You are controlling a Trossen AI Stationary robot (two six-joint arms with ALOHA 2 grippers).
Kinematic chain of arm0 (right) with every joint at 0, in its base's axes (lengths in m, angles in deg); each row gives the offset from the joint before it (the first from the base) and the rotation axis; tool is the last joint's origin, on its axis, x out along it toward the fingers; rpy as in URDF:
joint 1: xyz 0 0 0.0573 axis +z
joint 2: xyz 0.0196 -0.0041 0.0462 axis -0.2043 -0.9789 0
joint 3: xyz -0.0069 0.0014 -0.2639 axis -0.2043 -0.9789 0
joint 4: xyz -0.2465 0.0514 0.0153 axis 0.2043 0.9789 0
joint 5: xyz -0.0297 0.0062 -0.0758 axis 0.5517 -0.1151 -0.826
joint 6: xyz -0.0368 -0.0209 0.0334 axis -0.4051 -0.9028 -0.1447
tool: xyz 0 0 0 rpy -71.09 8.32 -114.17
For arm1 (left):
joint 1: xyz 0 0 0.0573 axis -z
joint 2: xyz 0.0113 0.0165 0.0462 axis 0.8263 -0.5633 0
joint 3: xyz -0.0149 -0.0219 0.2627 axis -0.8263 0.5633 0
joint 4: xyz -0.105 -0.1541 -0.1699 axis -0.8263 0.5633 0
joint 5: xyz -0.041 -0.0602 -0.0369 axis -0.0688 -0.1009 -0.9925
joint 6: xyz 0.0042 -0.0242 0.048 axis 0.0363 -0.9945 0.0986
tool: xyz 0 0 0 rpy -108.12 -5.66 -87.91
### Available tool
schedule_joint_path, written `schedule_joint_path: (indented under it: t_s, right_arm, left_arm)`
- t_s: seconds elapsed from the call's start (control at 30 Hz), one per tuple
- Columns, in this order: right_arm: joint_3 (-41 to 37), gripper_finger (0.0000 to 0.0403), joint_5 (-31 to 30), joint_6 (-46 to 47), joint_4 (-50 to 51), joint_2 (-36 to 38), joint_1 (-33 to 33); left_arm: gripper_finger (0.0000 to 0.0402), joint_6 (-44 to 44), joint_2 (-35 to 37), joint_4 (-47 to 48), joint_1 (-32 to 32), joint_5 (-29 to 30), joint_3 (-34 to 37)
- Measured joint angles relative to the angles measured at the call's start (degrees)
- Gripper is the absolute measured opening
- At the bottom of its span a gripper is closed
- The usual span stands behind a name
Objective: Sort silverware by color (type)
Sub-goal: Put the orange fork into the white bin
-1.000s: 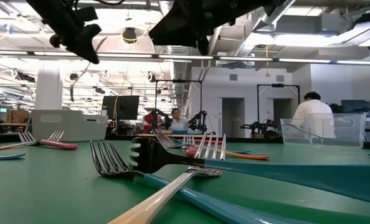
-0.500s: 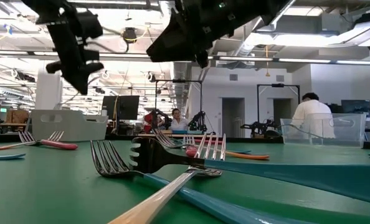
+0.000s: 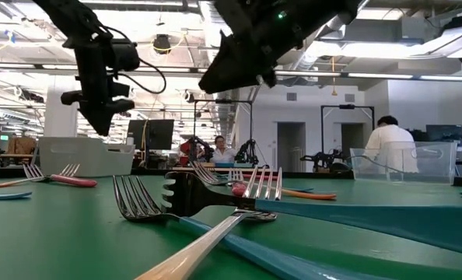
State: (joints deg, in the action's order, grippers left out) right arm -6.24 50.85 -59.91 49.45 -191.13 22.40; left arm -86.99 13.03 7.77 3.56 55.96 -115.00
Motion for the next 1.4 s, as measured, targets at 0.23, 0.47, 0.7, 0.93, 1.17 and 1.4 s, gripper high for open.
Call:
schedule_joint_path:
  t_s: [0.23,0.47,0.7,0.93,1.17,1.4]
  right_arm:
    - [-0.1,0.0117,-12.6,1.2,9.8,2.5,3.3]
    - [0.1,0.0116,-17.8,10.5,23.3,4.9,4.5]
    - [-0.8,0.0116,-17.8,21.8,37.7,4.0,5.0]
    - [-7.3,0.0116,-17.6,30.5,37.4,6.5,8.8]
    - [-17.6,0.0116,-12.7,36.6,24.9,9.5,10.7]
    - [-24.8,0.0116,-11.1,34.6,2.2,10.9,12.3]
  left_arm:
    - [0.0086,0.0,-1.1,0.5,0.8,2.5,0.0]
    - [0.0094,3.2,3.7,0.6,3.7,0.3,0.0]
    - [0.0094,-0.5,15.2,-10.0,18.4,-6.3,5.4]
    - [0.0094,-0.6,25.0,-33.3,37.3,-6.0,18.6]
    - [0.0094,-2.9,26.7,-44.8,45.0,-3.0,26.9]
    - [0.0094,-7.6,23.7,-44.9,49.4,-2.5,27.6]
